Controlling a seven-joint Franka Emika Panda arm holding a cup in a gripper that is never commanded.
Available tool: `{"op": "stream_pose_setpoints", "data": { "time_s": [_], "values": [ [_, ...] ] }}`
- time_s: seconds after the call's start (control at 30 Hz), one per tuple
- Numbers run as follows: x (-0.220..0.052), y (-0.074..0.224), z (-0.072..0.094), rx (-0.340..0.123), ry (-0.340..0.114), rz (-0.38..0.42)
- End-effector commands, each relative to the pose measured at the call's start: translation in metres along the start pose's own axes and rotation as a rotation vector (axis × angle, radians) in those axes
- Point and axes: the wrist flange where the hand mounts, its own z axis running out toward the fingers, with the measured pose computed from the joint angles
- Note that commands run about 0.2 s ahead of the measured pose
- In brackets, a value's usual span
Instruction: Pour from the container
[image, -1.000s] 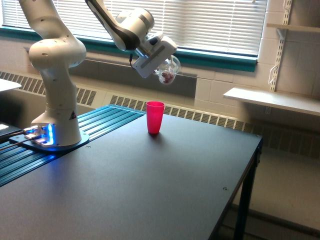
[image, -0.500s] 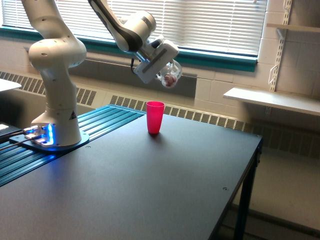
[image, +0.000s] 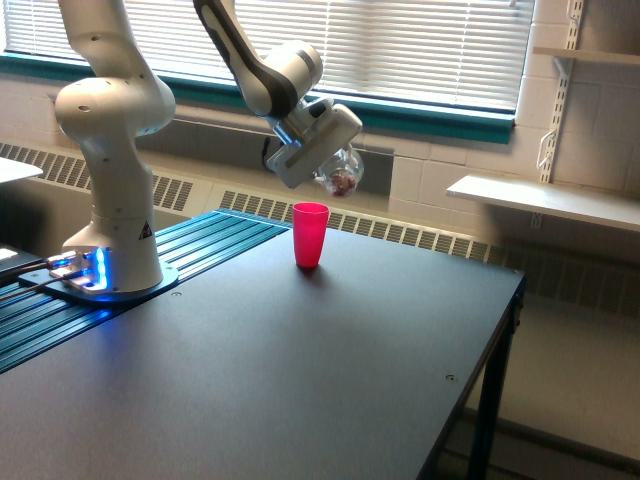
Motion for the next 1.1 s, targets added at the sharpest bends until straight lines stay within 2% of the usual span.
{"op": "stream_pose_setpoints", "data": {
  "time_s": [0.03, 0.07, 0.3, 0.37, 0.57, 0.8, 1.0, 1.1],
  "values": [
    [-0.004, -0.012, -0.002, 0.031, 0.014, 0.000],
    [-0.007, -0.013, -0.002, 0.048, 0.005, -0.001],
    [-0.017, -0.007, 0.005, 0.031, 0.000, -0.039],
    [-0.017, -0.007, 0.005, 0.039, 0.003, -0.057],
    [-0.015, -0.010, 0.003, 0.037, 0.042, -0.122],
    [-0.005, -0.013, -0.012, 0.029, 0.123, -0.241],
    [-0.007, -0.014, -0.024, 0.030, 0.149, -0.297],
    [-0.009, -0.010, -0.026, 0.020, 0.151, -0.284]
  ]
}}
